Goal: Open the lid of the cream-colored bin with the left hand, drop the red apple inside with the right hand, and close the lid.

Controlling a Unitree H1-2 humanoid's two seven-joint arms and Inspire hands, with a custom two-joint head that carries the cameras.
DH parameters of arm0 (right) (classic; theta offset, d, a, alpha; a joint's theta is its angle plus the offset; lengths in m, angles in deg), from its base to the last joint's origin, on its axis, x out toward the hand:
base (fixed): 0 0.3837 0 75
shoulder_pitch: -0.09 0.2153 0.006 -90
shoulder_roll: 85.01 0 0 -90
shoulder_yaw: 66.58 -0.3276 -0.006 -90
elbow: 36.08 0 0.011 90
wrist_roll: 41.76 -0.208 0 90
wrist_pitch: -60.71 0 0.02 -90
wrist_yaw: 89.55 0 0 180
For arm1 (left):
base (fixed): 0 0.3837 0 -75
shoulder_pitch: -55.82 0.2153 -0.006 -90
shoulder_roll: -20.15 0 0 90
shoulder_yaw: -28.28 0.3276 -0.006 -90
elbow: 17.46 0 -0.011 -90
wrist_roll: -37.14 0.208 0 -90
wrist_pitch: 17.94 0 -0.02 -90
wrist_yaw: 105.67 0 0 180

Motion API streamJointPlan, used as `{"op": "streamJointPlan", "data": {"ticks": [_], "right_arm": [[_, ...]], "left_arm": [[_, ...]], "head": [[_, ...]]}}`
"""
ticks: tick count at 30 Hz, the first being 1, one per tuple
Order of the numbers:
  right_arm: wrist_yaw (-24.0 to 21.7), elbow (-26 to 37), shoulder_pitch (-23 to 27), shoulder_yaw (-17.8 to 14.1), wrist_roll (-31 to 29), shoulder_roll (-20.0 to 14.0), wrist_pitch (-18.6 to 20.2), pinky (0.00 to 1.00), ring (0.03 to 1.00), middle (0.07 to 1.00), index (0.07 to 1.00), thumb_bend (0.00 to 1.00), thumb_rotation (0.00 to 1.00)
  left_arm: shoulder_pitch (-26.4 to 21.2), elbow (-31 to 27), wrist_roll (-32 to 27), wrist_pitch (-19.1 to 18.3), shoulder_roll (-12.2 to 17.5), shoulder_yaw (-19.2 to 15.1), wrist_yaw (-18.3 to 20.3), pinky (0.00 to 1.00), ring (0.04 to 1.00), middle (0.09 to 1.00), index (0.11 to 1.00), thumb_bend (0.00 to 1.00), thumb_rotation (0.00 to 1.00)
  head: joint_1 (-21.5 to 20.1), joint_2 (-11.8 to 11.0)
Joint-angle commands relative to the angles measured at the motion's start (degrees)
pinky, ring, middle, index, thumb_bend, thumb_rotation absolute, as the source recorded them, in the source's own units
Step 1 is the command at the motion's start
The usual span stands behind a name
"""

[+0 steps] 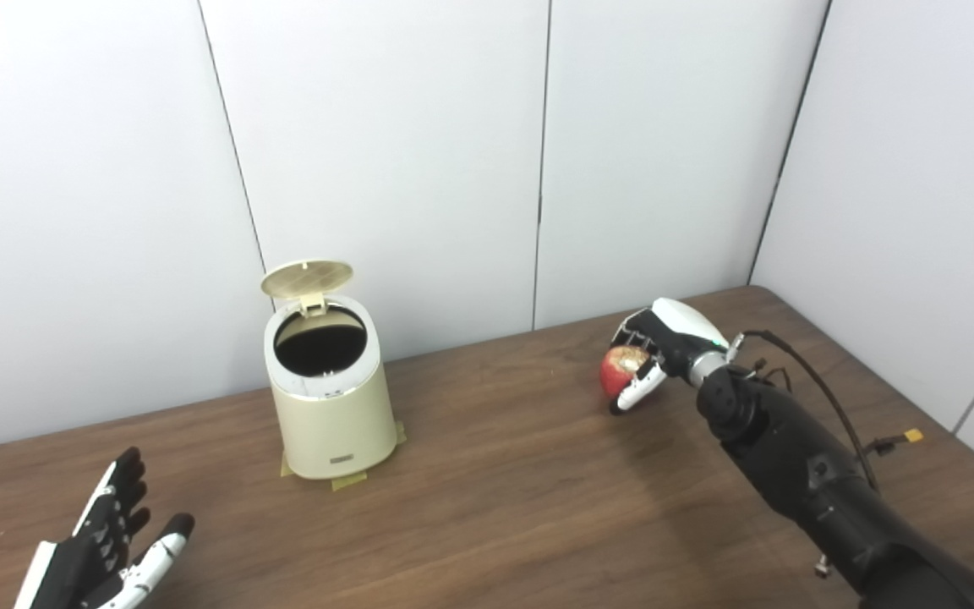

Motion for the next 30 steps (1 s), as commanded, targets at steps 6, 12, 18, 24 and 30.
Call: {"op": "streamJointPlan", "data": {"ticks": [6, 12, 18, 24, 30], "right_arm": [[4.64, 6.25, 2.55, -2.04, 0.4, -1.13, -4.36, 0.35, 0.386, 0.479, 0.524, 0.52, 0.0], [1.55, 14.26, 3.5, -2.97, -1.22, -0.47, -3.42, 0.34, 0.384, 0.49, 0.537, 0.51, 0.0], [-3.73, 25.66, 4.37, -2.15, -1.05, 1.75, 1.05, 0.34, 0.383, 0.485, 0.546, 0.51, 0.0], [-4.26, 30.43, 5.97, -1.69, 0.35, 5.82, 2.54, 0.31, 0.375, 0.487, 0.543, 0.51, 0.0], [-5.08, 33.22, 7.38, -1.1, 1.6, 11.48, 7.91, 0.28, 0.359, 0.485, 0.556, 0.51, 0.0]], "left_arm": [[-1.91, -0.35, 0.72, 1.56, 0.69, 0.4, -0.4, 0.99, 1.0, 1.0, 1.0, 0.47, 0.23], [-1.88, 0.32, 0.67, 1.6, 0.16, 0.58, -0.76, 1.0, 1.0, 1.0, 1.0, 0.51, 0.23], [-1.5, 0.92, 0.81, 1.49, -0.58, 0.94, -1.46, 1.0, 1.0, 1.0, 1.0, 0.59, 0.28], [-1.57, 2.75, 1.66, 2.68, -1.44, 1.38, -2.25, 0.99, 0.998, 0.991, 1.0, 0.69, 0.34], [-2.13, 5.83, 2.56, 5.29, -2.73, 2.08, -2.97, 0.99, 0.991, 0.983, 1.0, 0.81, 0.4]], "head": [[1.34, -0.33], [3.72, -0.68], [7.69, -0.82], [12.32, -1.03], [16.65, -1.49]]}}
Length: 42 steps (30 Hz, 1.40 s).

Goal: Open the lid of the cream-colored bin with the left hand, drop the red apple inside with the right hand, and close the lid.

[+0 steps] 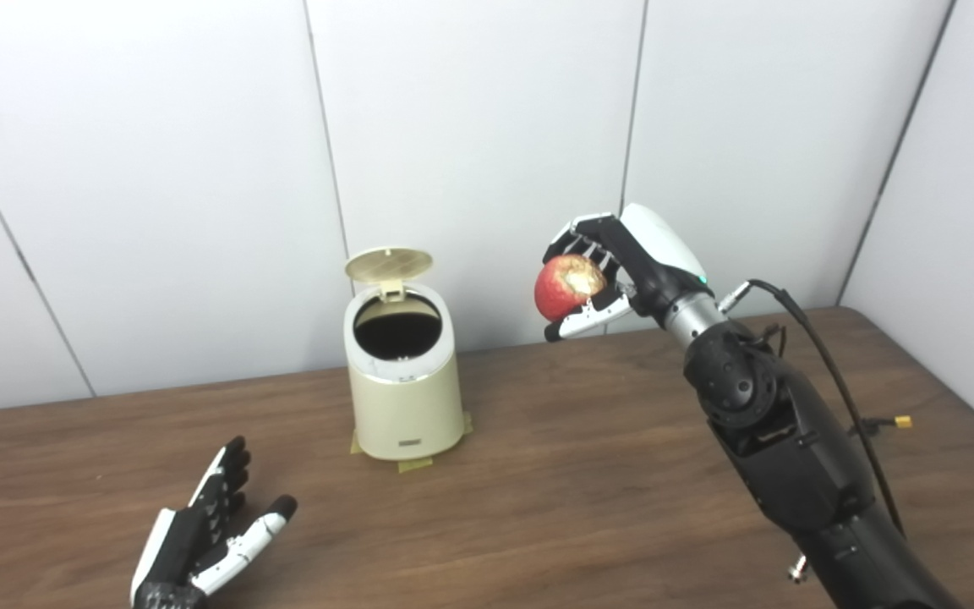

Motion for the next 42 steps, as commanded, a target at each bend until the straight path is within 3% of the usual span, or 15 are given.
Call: {"op": "streamJointPlan", "data": {"ticks": [1, 4, 6, 8, 12, 17, 42], "right_arm": [[0.27, 2.35, 4.15, -0.35, 1.0, 0.8, 1.4, 0.28, 0.359, 0.485, 0.556, 0.51, 0.0], [0.22, 2.29, 4.66, 0.04, 0.27, 2.88, 1.21, 0.28, 0.356, 0.477, 0.558, 0.51, 0.0], [0.17, 2.18, 4.93, 0.33, 0.14, 4.21, 1.54, 0.34, 0.366, 0.472, 0.557, 0.51, 0.0], [0.14, 2.11, 5.26, 0.83, 0.31, 5.41, 1.89, 0.32, 0.368, 0.474, 0.557, 0.51, 0.0], [0.84, 0.39, 5.68, 2.01, -0.26, 6.99, -1.35, 0.3, 0.38, 0.487, 0.541, 0.51, 0.0], [0.66, -1.8, 7.7, 4.16, 2.61, 9.29, 2.15, 0.26, 0.355, 0.474, 0.556, 0.51, 0.0], [3.75, -17.55, 13.19, 5.19, 0.6, 13.42, -3.11, 0.26, 0.358, 0.459, 0.548, 0.51, 0.0]], "left_arm": [[-2.28, 0.13, 0.32, 2.64, -0.56, 0.28, -0.87, 0.99, 0.992, 0.983, 1.0, 0.81, 0.4], [-2.56, 0.7, 0.55, 3.03, -1.35, 0.56, -1.45, 0.99, 0.991, 0.981, 1.0, 0.83, 0.42], [-2.66, 0.7, 1.26, 3.16, -1.75, 0.86, -1.95, 1.0, 0.99, 0.978, 1.0, 0.83, 0.42], [-2.7, 0.62, 2.26, 3.21, -2.09, 1.27, -2.63, 0.99, 0.986, 0.975, 1.0, 0.84, 0.44], [-2.61, 0.05, 3.19, 2.37, -2.98, 2.04, -3.45, 1.0, 0.986, 0.97, 1.0, 0.86, 0.46], [-2.67, 0.1, 3.08, 2.55, -3.7, 2.37, -3.78, 1.0, 0.993, 0.972, 1.0, 0.84, 0.44], [-2.98, -0.38, 4.11, 2.14, -4.9, 2.92, -4.28, 1.0, 0.983, 0.966, 1.0, 0.84, 0.46]], "head": [[1.05, -0.04], [3.18, -0.22], [3.8, -0.27], [4.98, -0.28], [6.07, -0.15], [6.47, 0.05], [9.06, 1.13]]}}
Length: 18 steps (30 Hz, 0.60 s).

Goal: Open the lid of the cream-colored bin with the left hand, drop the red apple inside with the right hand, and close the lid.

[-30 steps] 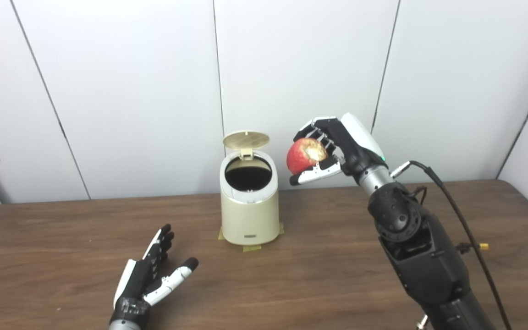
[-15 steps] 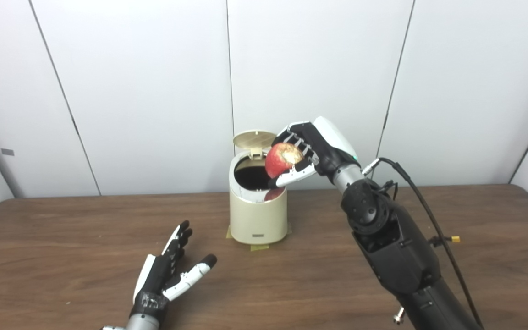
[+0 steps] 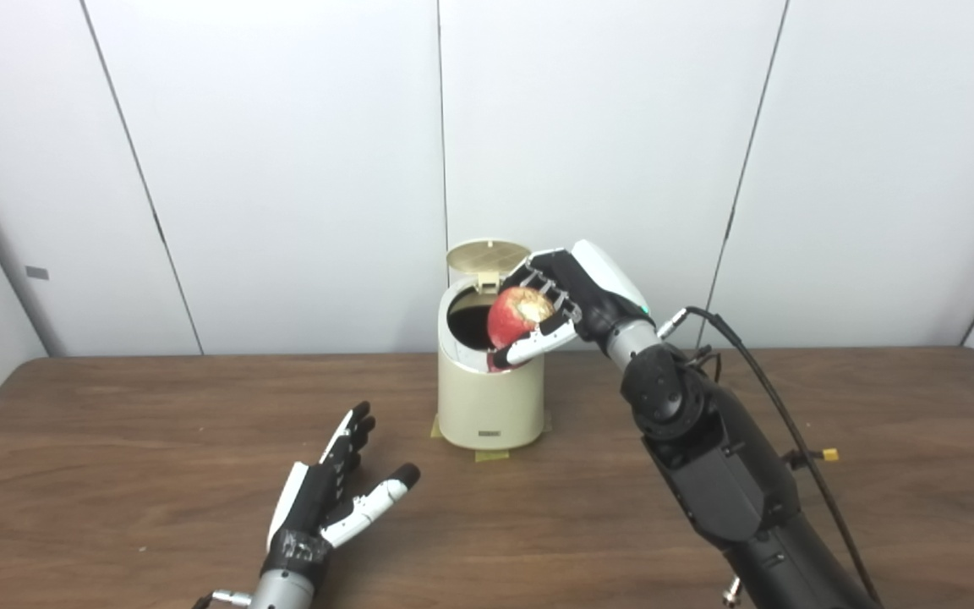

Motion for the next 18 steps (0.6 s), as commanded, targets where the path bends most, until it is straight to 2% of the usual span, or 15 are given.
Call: {"op": "streamJointPlan", "data": {"ticks": [1, 10, 18], "right_arm": [[1.92, 0.11, 4.19, -0.35, 0.07, 0.39, -1.9, 0.26, 0.357, 0.462, 0.55, 0.51, 0.0], [4.37, -3.86, 5.52, 0.34, 0.49, 1.28, -4.08, 0.28, 0.364, 0.468, 0.554, 0.51, 0.0], [9.02, -7.71, 6.19, 0.96, 1.3, 1.57, -8.53, 0.25, 0.345, 0.465, 0.561, 0.51, 0.0]], "left_arm": [[-2.08, -1.93, -0.14, 0.59, -0.29, 0.05, -0.42, 1.0, 0.984, 0.966, 1.0, 0.84, 0.46], [-2.25, -1.41, 0.05, 1.25, -0.37, 0.18, -0.33, 1.0, 0.984, 0.966, 1.0, 0.83, 0.45], [-2.16, -1.39, -0.27, 1.6, -0.41, 0.08, -0.26, 1.0, 0.992, 0.967, 1.0, 0.82, 0.44]], "head": [[0.22, 0.09], [0.77, 0.1], [0.92, 0.22]]}}
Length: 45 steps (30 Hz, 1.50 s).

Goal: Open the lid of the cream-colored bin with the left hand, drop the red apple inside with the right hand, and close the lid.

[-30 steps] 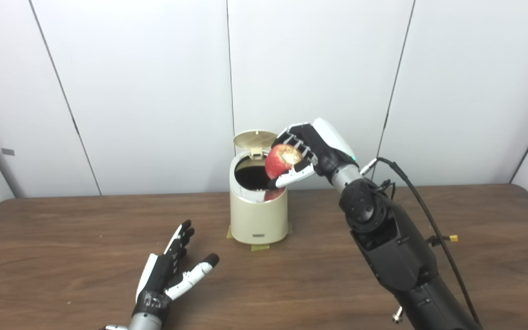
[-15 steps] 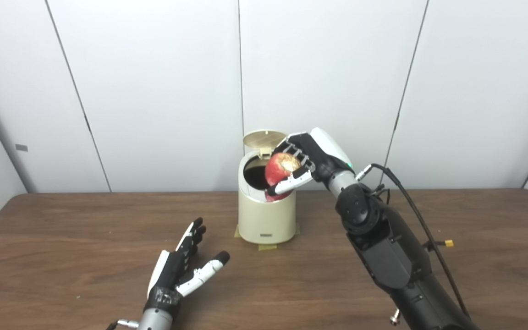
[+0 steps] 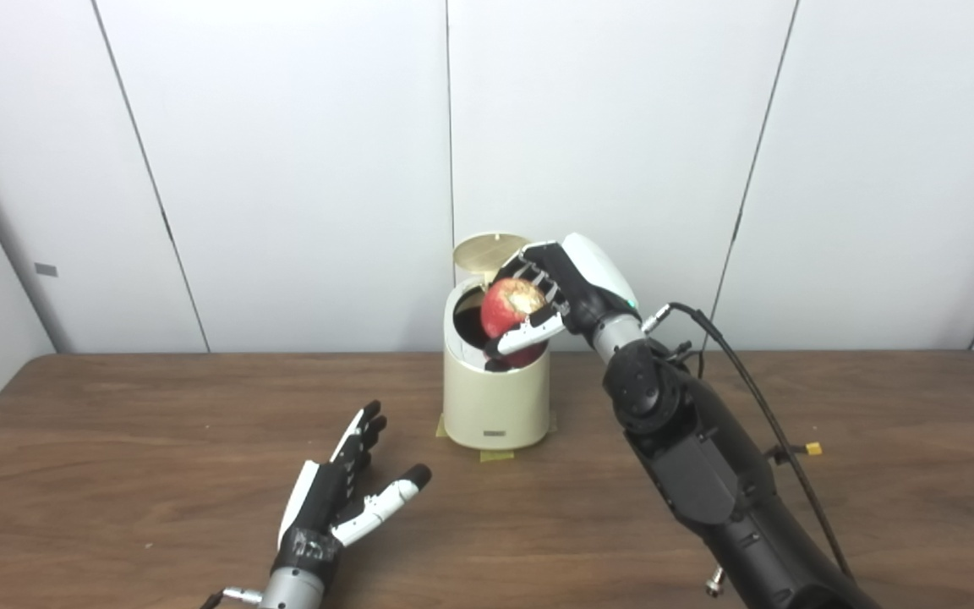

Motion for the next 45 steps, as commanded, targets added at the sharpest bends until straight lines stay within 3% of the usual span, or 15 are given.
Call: {"op": "streamJointPlan", "data": {"ticks": [1, 5, 9, 11, 12, 13, 15, 29, 37, 43, 45], "right_arm": [[2.31, -0.13, 4.26, -0.13, 0.52, -0.2, -3.03, 0.25, 0.344, 0.464, 0.561, 0.5, 0.0], [3.05, -1.74, 4.46, -0.01, 0.48, -0.37, -4.64, 0.26, 0.353, 0.473, 0.559, 0.51, 0.0], [2.41, -2.22, 4.82, 1.82, 2.86, -1.22, -3.59, 0.37, 0.474, 0.486, 0.508, 0.53, 0.0], [2.19, -1.91, 4.8, 2.4, 3.33, -1.45, -2.99, 0.39, 0.513, 0.62, 0.499, 0.52, 0.11], [2.08, -1.76, 4.77, 2.52, 3.35, -1.48, -2.85, 0.4, 0.523, 0.647, 0.568, 0.71, 0.12], [2.0, -1.66, 4.75, 2.56, 3.32, -1.49, -2.78, 0.39, 0.524, 0.661, 0.611, 0.83, 0.13], [0.84, -1.22, 4.64, 2.76, 3.0, -1.59, -2.66, 0.39, 0.522, 0.676, 0.633, 0.88, 0.13], [-4.64, -0.22, 4.46, 3.91, 2.67, -2.06, -1.72, 0.38, 0.526, 0.718, 0.655, 0.87, 0.1], [-4.89, 1.99, 2.98, 3.5, 2.2, -2.58, -2.45, 0.38, 0.53, 0.725, 0.65, 0.87, 0.09], [-5.86, 5.05, 1.89, 3.6, 3.14, -3.1, -0.53, 0.39, 0.564, 0.73, 0.662, 0.87, 0.11], [-6.44, 5.47, 1.63, 3.75, 3.47, -3.35, 0.04, 0.44, 0.628, 0.761, 0.678, 0.88, 0.13]], "left_arm": [[-2.18, -1.36, -0.41, 1.56, -0.03, -0.07, -0.25, 1.0, 0.992, 0.967, 1.0, 0.83, 0.44], [-2.21, -1.49, -0.11, 1.52, -0.02, 0.09, -0.31, 1.0, 0.983, 0.964, 1.0, 0.82, 0.44], [-2.2, -1.57, -0.47, 1.51, -0.09, 0.07, -0.13, 1.0, 0.979, 0.966, 1.0, 0.82, 0.44], [-2.18, -1.51, -0.52, 1.55, -0.11, 0.07, -0.1, 1.0, 0.982, 0.965, 1.0, 0.82, 0.44], [-2.17, -1.55, -0.48, 1.51, -0.07, 0.1, -0.07, 1.0, 0.983, 0.965, 1.0, 0.82, 0.43], [-2.16, -1.59, -0.44, 1.47, -0.05, 0.12, -0.06, 1.0, 0.984, 0.965, 1.0, 0.82, 0.43], [-2.15, -1.56, -0.13, 1.7, 0.16, 0.31, 0.05, 1.0, 0.984, 0.965, 1.0, 0.82, 0.44], [-2.72, -0.65, -0.85, 2.47, 1.04, 0.37, 1.36, 0.99, 0.972, 0.967, 1.0, 0.82, 0.46], [-2.73, -0.29, -1.36, 3.02, 1.4, 0.39, 1.97, 0.99, 0.973, 0.969, 1.0, 0.82, 0.45], [-2.76, 0.1, -1.03, 3.35, 1.57, 0.38, 2.23, 1.0, 0.975, 0.968, 1.0, 0.83, 0.45], [-2.72, 0.12, -1.1, 3.41, 1.56, 0.41, 2.34, 1.0, 0.976, 0.967, 1.0, 0.82, 0.45]], "head": [[0.07, 0.03], [0.2, 0.01], [0.17, 0.05], [0.17, 0.05], [0.15, 0.2], [0.15, 0.2], [0.12, 0.18], [-0.41, -0.03], [-0.49, -0.05], [-0.57, 0.1], [-0.63, 0.16]]}}
